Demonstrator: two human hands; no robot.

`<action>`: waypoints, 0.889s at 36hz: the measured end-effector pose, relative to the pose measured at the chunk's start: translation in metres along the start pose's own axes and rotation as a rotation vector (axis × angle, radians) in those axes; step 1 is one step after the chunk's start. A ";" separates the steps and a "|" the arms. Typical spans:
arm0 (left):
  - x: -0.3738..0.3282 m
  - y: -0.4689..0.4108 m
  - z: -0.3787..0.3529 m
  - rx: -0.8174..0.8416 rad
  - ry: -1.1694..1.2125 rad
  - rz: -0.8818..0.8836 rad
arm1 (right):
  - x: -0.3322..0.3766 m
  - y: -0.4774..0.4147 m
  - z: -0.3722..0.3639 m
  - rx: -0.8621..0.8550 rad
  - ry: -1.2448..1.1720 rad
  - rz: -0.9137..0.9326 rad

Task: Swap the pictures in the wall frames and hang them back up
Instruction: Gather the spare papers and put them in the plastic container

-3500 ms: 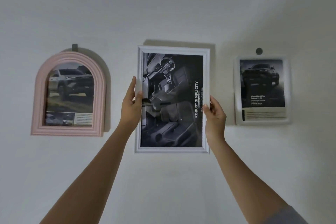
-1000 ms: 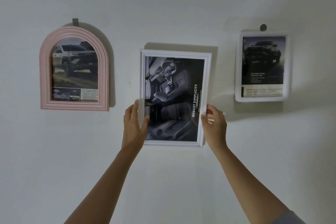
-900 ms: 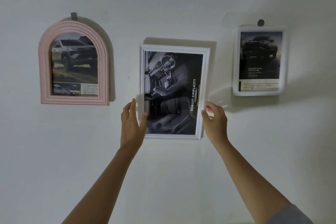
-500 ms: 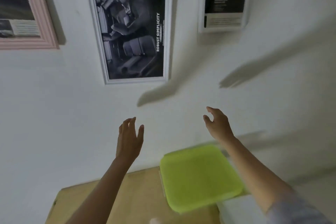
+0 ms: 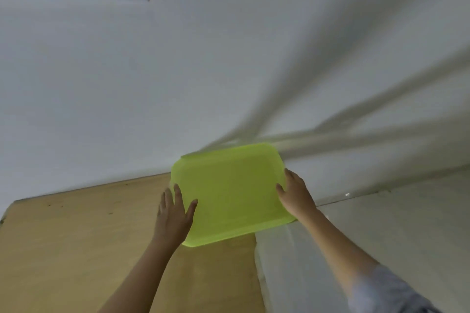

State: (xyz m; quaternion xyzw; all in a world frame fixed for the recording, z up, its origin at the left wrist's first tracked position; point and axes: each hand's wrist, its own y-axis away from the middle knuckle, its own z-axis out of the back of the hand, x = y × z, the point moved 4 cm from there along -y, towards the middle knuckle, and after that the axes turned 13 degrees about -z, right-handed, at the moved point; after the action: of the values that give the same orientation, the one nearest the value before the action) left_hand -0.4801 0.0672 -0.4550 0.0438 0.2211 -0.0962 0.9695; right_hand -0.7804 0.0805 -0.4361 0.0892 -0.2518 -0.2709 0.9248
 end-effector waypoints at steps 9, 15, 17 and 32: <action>-0.014 -0.004 -0.012 -0.097 0.189 0.099 | -0.004 -0.004 -0.017 -0.164 -0.202 0.047; -0.016 -0.003 -0.009 -0.154 0.250 0.135 | -0.008 -0.003 -0.016 -0.158 -0.311 0.036; -0.017 -0.002 -0.008 -0.175 0.250 0.129 | -0.009 -0.002 -0.014 -0.166 -0.327 0.035; 0.028 0.057 0.051 -0.389 0.362 0.199 | 0.053 0.063 -0.018 -0.197 -0.386 0.150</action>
State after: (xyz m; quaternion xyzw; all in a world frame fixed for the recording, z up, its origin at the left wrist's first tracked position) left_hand -0.4221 0.1114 -0.4196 -0.1052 0.3996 0.0533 0.9091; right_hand -0.7044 0.1048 -0.4105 -0.0742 -0.4023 -0.2368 0.8812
